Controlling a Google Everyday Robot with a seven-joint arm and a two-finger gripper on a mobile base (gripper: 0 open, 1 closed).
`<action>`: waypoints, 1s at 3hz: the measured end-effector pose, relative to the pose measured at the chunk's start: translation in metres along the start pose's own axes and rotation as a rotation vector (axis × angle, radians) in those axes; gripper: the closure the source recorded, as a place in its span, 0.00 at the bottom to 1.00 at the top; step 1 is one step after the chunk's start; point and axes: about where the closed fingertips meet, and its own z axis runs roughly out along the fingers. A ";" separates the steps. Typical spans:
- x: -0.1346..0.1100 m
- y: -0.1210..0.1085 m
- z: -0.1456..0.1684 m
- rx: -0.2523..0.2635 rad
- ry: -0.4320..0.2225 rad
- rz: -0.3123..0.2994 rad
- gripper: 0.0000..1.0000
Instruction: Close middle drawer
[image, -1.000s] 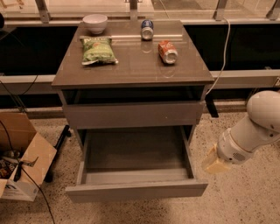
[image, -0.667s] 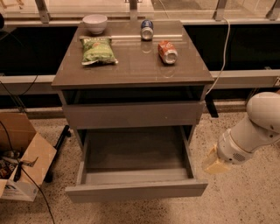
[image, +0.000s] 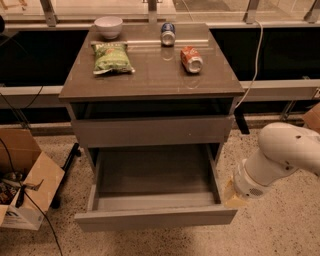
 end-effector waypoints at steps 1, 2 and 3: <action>-0.001 -0.006 0.032 -0.004 -0.016 -0.019 1.00; 0.004 -0.017 0.063 -0.017 -0.064 -0.004 1.00; 0.021 -0.026 0.100 -0.058 -0.130 0.048 1.00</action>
Offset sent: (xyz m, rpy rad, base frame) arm 0.0291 0.0155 -0.1004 0.1283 0.0111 -0.0154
